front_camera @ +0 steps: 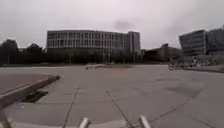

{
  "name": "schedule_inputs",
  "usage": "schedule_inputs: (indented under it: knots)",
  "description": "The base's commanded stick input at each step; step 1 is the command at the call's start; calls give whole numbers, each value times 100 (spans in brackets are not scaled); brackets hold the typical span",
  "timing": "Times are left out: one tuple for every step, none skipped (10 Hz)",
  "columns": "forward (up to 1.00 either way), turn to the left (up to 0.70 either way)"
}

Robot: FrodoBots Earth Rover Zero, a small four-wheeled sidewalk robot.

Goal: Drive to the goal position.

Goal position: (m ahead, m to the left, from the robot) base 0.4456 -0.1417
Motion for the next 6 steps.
schedule_inputs:
  knots:
    - [100, -17]
    - [100, 1]
    - [100, -14]
    - [100, -4]
    - [100, 2]
    - [100, 2]
